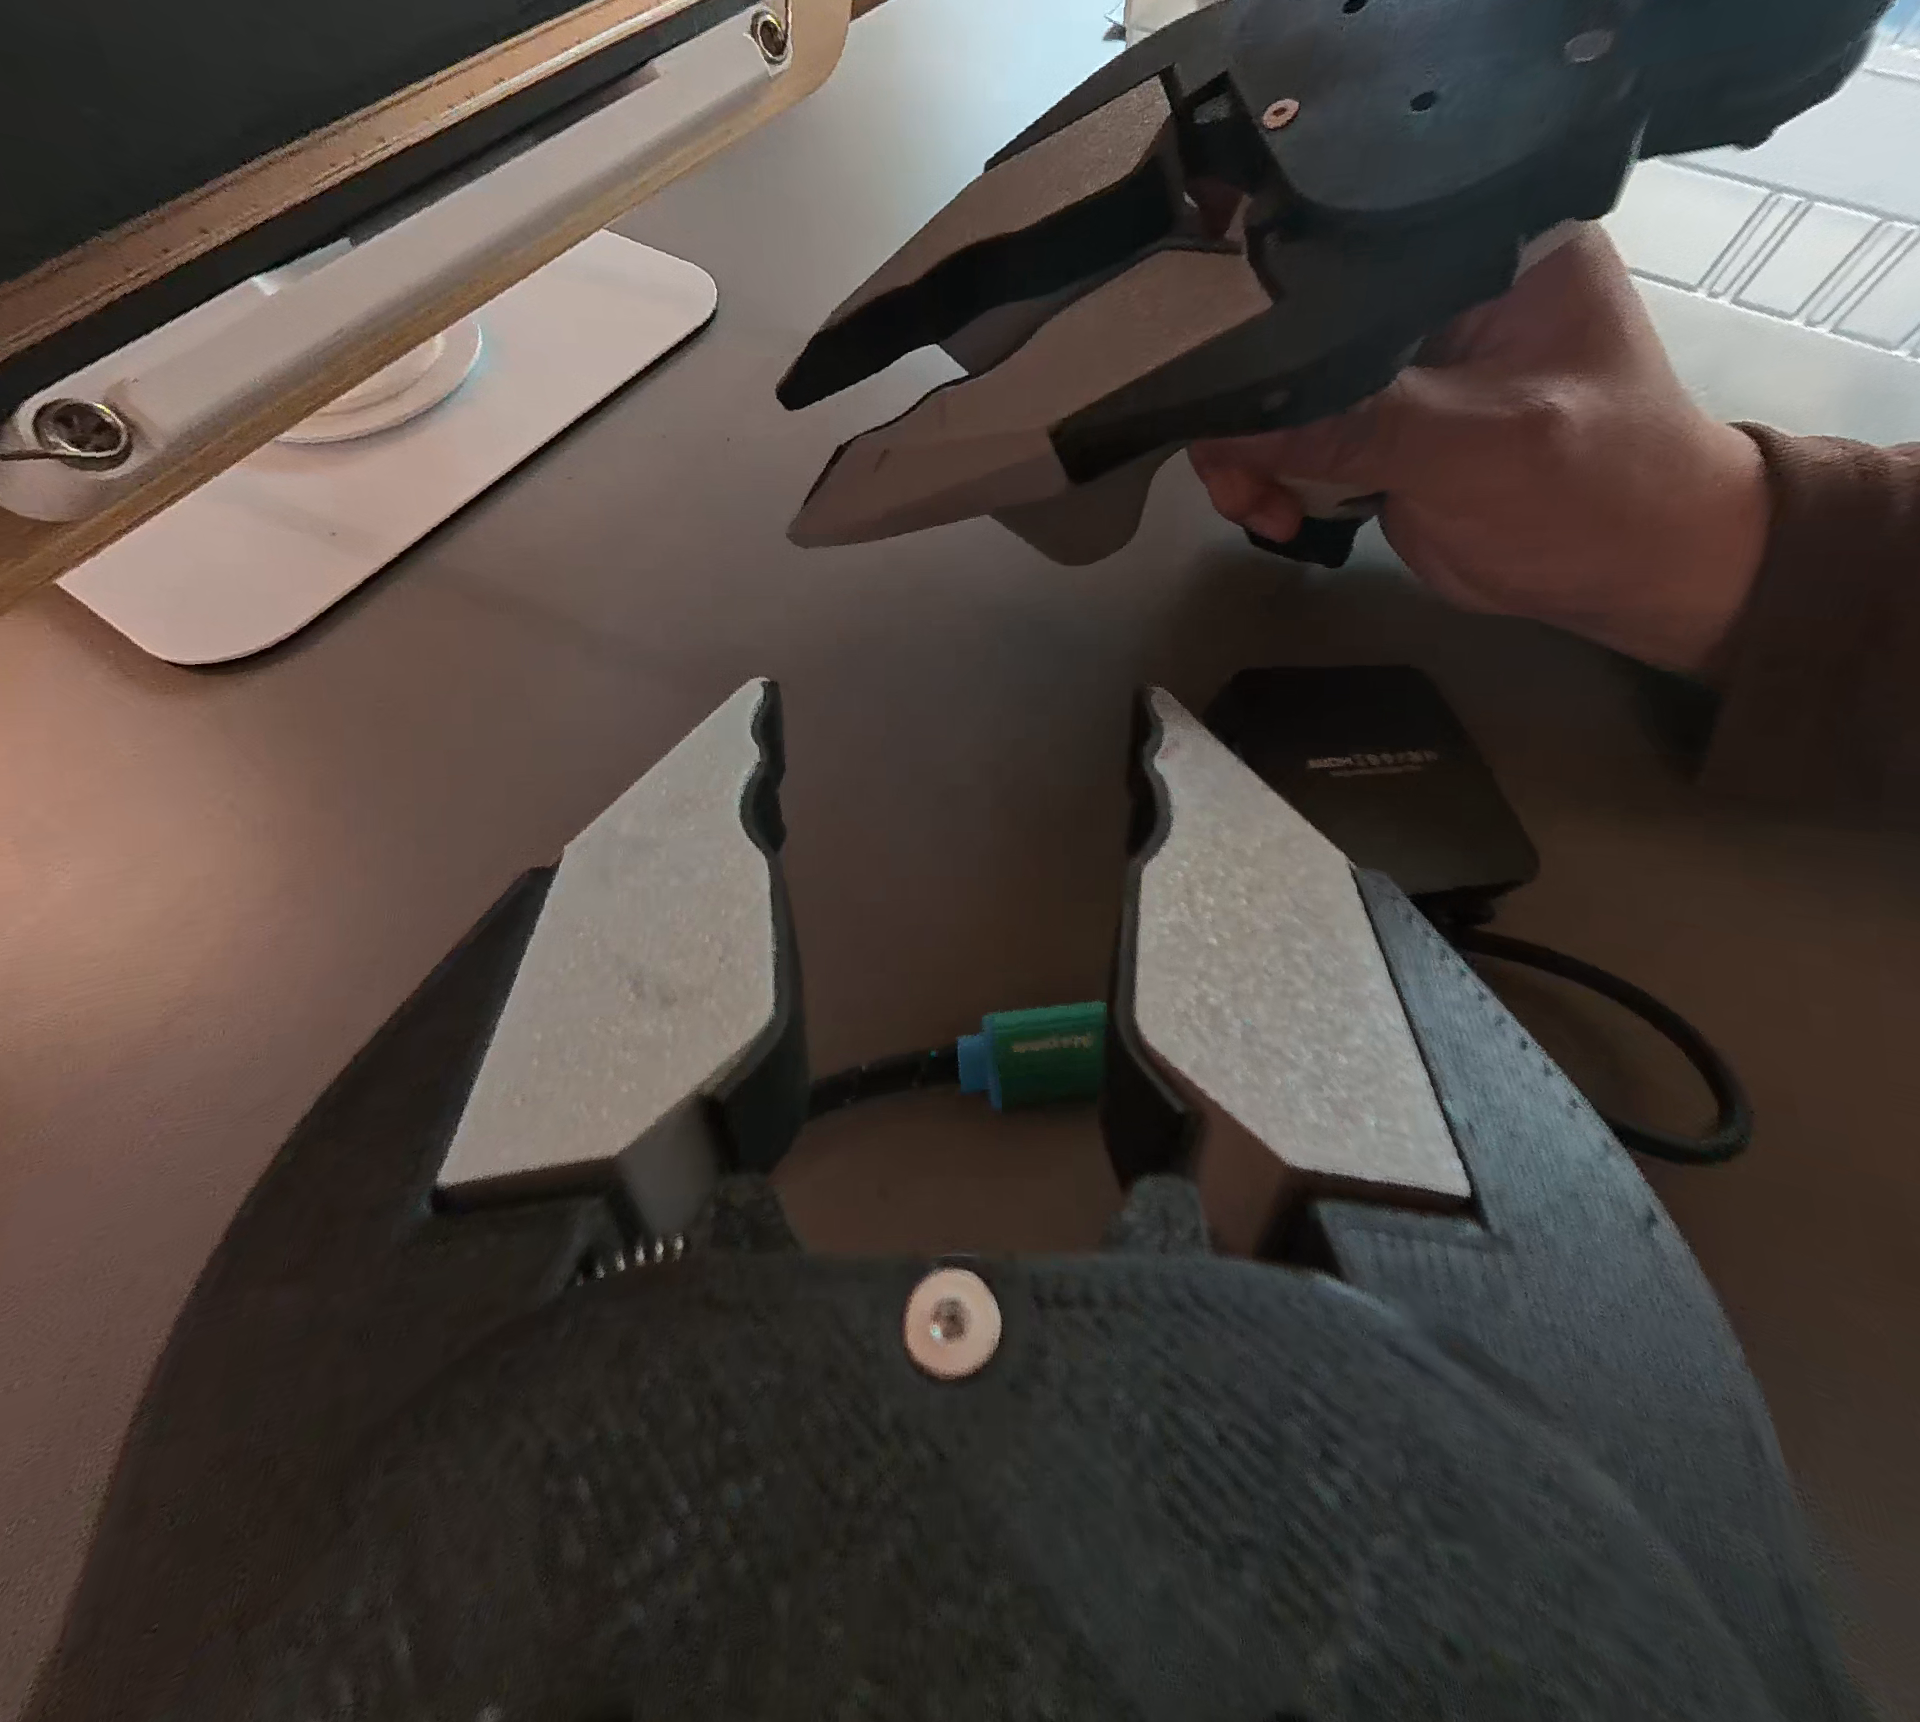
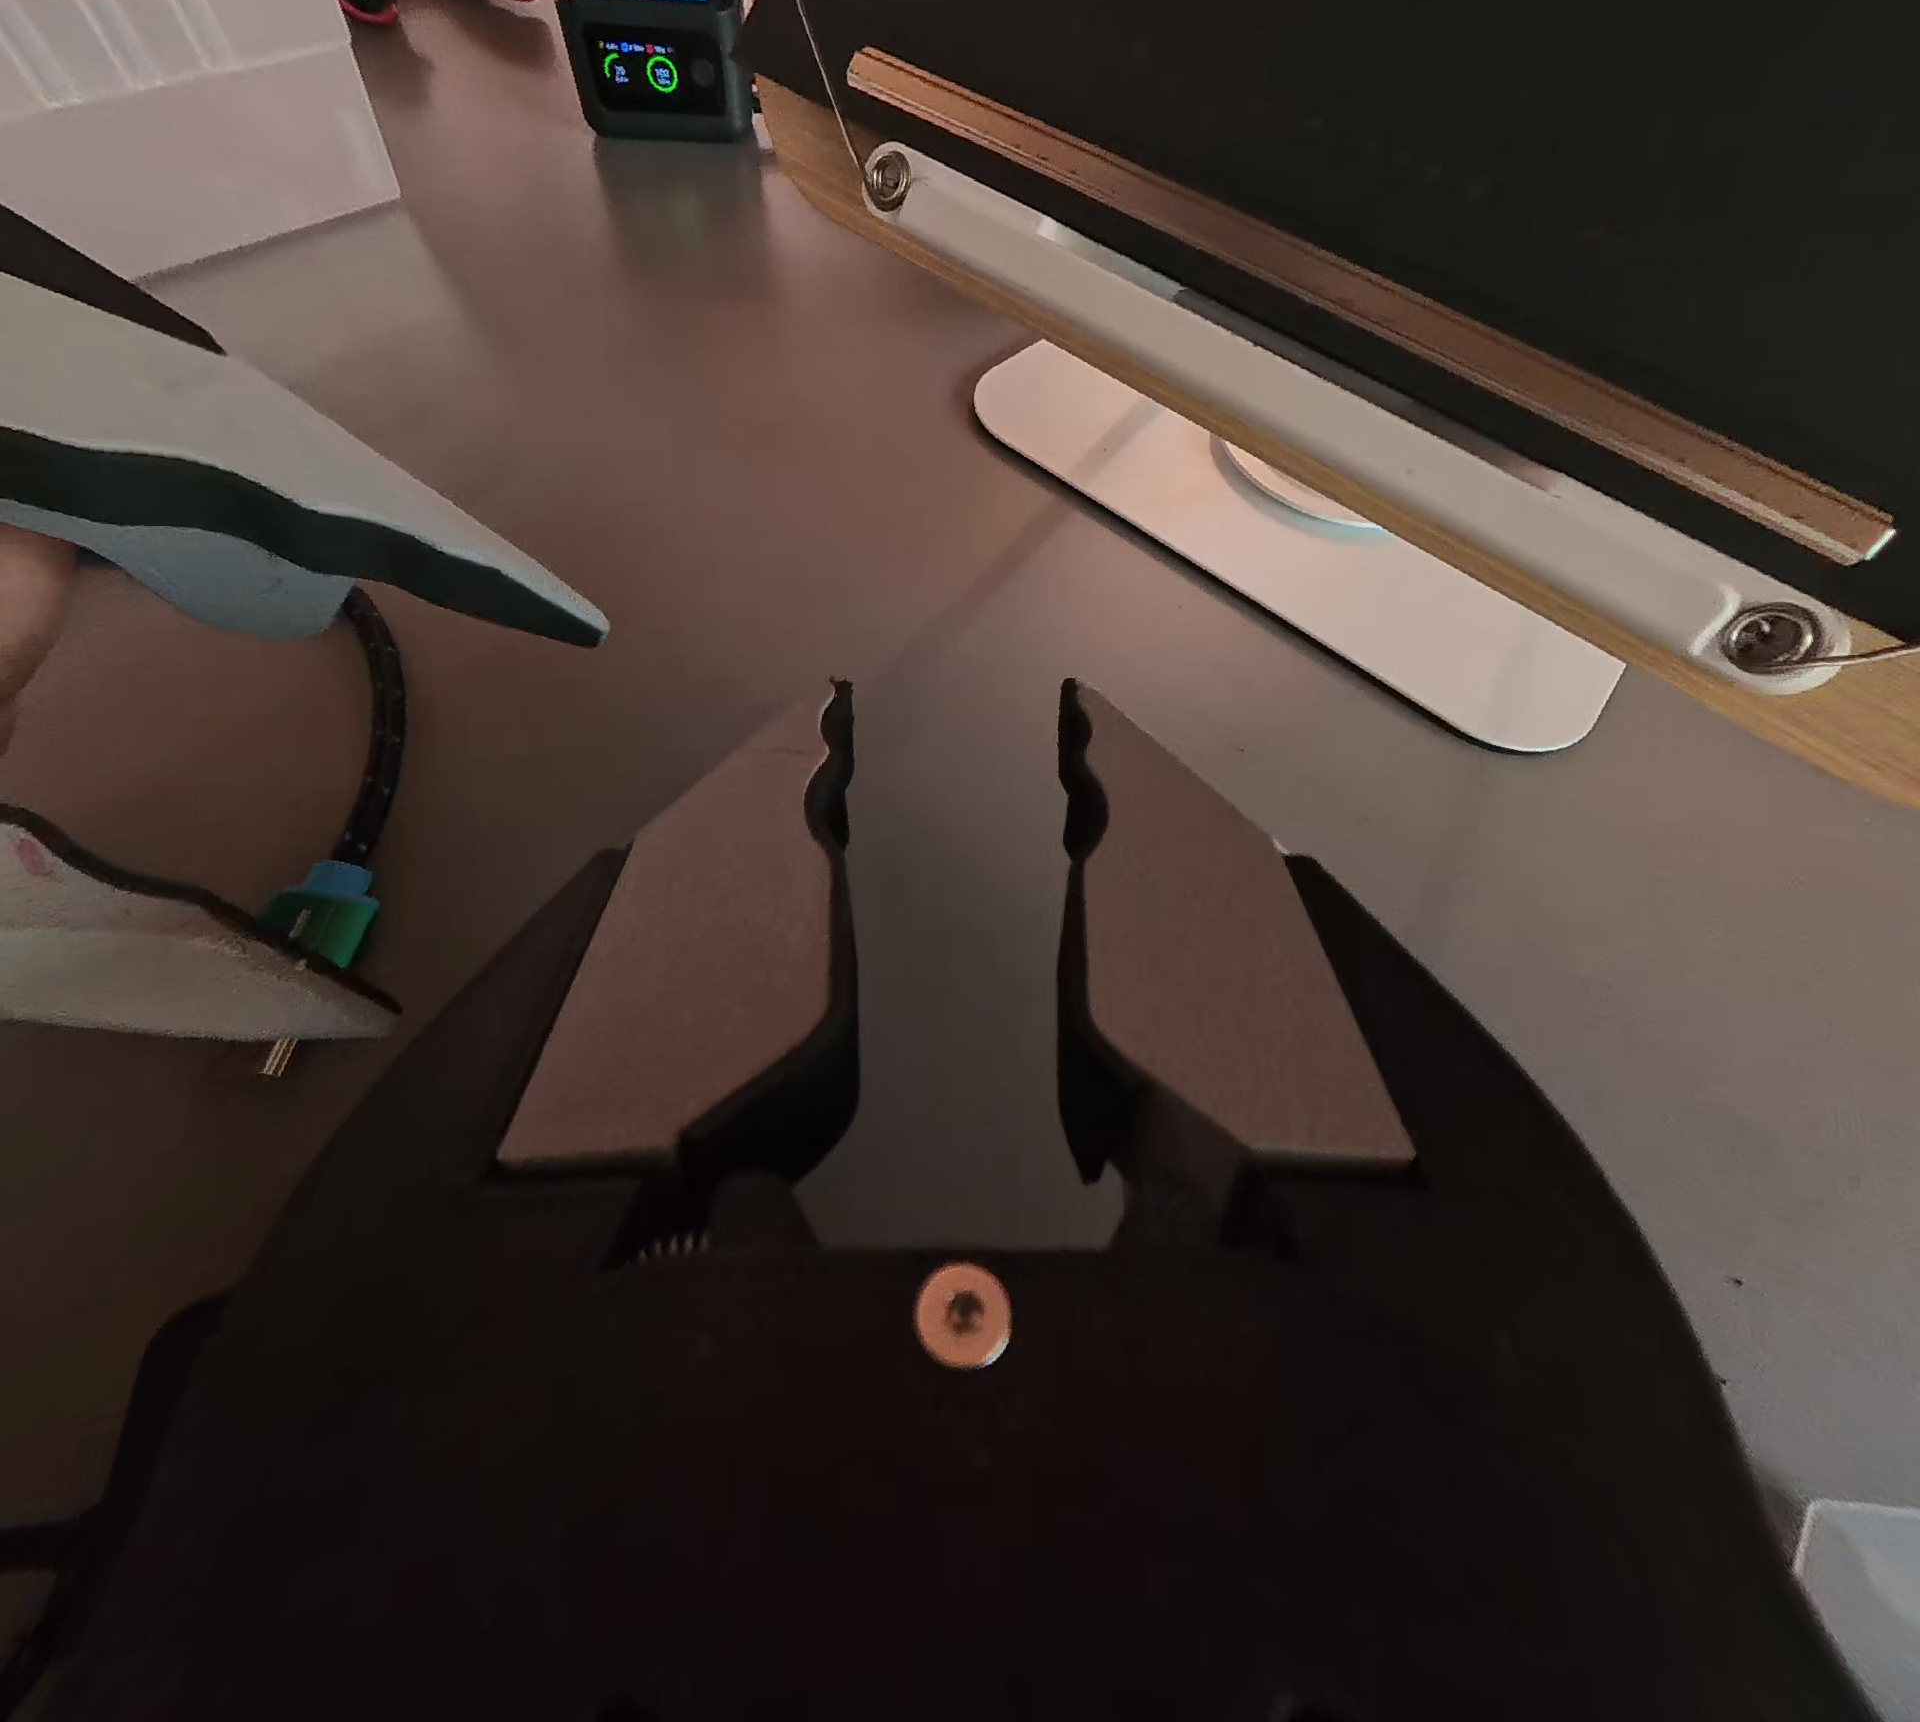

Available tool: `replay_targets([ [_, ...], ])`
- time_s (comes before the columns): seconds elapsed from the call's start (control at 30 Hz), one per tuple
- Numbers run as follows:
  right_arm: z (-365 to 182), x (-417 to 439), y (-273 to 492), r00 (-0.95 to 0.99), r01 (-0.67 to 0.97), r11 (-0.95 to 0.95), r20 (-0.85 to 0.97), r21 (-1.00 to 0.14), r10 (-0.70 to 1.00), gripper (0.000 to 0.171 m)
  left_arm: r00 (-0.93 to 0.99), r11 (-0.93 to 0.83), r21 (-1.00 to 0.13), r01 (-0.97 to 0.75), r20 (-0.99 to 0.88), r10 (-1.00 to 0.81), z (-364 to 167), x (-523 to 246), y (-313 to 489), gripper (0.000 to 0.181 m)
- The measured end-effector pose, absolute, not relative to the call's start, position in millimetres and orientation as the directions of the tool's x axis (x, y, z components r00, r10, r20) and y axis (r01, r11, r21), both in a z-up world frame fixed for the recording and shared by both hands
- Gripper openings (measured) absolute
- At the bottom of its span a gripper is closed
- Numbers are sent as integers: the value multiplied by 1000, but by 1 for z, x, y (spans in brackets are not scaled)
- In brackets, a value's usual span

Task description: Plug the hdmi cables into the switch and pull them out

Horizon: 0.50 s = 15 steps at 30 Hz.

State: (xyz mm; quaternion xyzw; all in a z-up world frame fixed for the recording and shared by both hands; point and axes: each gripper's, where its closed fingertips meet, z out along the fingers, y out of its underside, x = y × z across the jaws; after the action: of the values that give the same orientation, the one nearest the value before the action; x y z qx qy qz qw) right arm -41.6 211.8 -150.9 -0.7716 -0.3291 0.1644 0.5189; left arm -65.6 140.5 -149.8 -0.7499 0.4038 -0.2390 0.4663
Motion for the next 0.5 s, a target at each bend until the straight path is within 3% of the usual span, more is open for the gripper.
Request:
replay_targets([
  [0.5, -147, -37, 212, 741, 311, -247, 72, -918, 667, 33, 578, -277, -870, -408, -11, -816, -165, -71, 149, 62],
])
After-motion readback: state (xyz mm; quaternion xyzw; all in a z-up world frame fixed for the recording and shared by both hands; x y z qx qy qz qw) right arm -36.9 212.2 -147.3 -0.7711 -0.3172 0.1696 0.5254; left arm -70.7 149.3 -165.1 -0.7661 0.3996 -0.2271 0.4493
